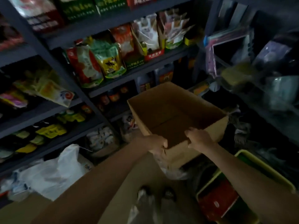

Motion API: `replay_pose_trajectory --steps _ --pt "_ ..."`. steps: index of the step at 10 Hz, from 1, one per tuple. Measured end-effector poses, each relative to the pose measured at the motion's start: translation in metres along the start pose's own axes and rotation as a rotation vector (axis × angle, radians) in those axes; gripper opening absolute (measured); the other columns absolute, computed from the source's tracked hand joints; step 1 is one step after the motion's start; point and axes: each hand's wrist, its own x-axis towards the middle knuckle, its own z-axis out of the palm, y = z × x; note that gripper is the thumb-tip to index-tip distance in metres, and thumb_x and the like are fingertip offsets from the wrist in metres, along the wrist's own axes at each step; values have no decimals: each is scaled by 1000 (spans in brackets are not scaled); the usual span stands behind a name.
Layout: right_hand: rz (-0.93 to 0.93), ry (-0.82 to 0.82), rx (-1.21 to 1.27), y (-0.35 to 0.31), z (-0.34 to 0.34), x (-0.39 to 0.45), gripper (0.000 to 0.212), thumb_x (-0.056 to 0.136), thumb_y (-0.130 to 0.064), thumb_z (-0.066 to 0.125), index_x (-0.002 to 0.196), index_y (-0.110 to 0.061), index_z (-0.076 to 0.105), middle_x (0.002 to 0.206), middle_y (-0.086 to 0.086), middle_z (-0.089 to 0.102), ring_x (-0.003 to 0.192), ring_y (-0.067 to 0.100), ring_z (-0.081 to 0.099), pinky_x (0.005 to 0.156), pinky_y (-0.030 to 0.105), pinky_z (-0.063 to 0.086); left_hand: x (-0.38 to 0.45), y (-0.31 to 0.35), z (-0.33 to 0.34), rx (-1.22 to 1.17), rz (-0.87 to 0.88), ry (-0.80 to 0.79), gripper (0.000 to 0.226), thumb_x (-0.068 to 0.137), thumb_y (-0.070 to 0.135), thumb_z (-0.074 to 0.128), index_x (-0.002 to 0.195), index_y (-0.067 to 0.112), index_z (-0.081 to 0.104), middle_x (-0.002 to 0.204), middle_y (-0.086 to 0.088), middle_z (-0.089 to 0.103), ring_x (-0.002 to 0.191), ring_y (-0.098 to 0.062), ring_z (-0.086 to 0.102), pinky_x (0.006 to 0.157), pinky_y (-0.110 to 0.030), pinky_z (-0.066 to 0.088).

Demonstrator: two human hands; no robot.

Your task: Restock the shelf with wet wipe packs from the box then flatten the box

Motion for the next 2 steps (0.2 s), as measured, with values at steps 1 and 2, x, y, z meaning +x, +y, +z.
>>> replay_pose_trajectory --steps 1,2 --pt "80 -73 -12 10 -1 15 25 91 -17 53 116 -14 51 117 4 54 104 21 57 83 32 48 19 -13 -16 45 11 -8 39 92 12 48 131 17 45 131 -6 50 113 -21 52 86 -29 45" --pt "155 -146 -31 13 -2 24 5 92 -13 48 94 -14 53 87 0 53 84 17 56 72 28 45 23 -31 -44 52 -6 0 40 94 16 46 134 17 42 136 -6 45 118 -22 48 96 -32 44"
